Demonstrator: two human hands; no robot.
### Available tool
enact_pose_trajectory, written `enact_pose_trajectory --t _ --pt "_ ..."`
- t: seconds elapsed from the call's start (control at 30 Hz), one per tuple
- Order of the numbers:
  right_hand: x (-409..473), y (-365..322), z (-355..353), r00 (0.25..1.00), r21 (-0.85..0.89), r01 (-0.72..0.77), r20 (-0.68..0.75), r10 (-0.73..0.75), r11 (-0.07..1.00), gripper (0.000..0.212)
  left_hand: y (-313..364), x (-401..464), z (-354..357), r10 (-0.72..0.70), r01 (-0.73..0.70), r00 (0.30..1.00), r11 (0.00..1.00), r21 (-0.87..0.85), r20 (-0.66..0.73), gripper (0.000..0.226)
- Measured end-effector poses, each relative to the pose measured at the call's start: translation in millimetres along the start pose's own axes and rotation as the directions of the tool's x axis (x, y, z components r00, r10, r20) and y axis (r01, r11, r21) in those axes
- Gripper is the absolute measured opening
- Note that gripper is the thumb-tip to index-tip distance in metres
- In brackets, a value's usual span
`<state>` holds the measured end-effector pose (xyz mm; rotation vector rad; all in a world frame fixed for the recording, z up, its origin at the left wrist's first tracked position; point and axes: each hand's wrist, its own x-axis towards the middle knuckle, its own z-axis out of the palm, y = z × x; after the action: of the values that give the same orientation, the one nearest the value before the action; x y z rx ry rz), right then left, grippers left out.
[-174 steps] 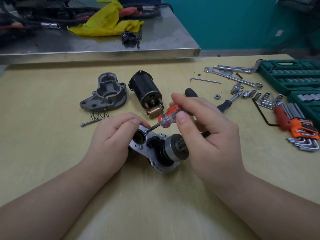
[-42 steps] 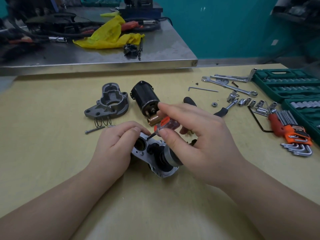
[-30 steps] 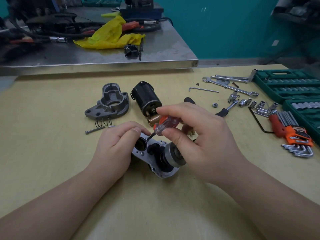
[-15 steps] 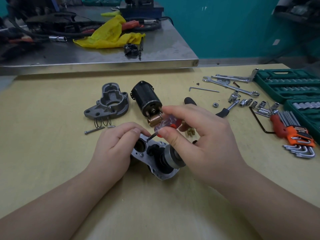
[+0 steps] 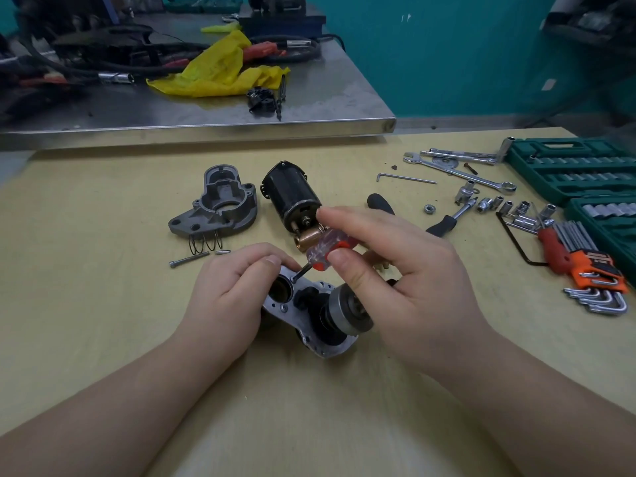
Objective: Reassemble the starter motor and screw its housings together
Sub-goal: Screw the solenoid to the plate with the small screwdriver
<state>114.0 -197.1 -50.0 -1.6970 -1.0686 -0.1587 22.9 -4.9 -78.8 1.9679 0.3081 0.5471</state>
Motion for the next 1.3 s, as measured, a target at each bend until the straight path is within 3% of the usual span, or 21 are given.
enact_pose_trajectory --t 0.47,1.0,1.3 --pt "3 5 -5 0.996 0.018 0.035 0.087 -0.036 0.999 0.050 -1 0 0 -0.005 0.005 1.000 1.000 0.007 -0.002 0.034" --pt "1 1 1 0.999 -0.040 -0.038 -0.016 0.037 0.998 0.034 0 1 1 -0.022 0.022 1.000 0.998 -0.052 0.004 0.036" --pt "-4 -2 0 0.998 -0.038 0.050 -0.027 -0.051 0.998 0.033 0 -2 -1 -0.001 0.001 1.000 1.000 -0.018 -0.004 0.034"
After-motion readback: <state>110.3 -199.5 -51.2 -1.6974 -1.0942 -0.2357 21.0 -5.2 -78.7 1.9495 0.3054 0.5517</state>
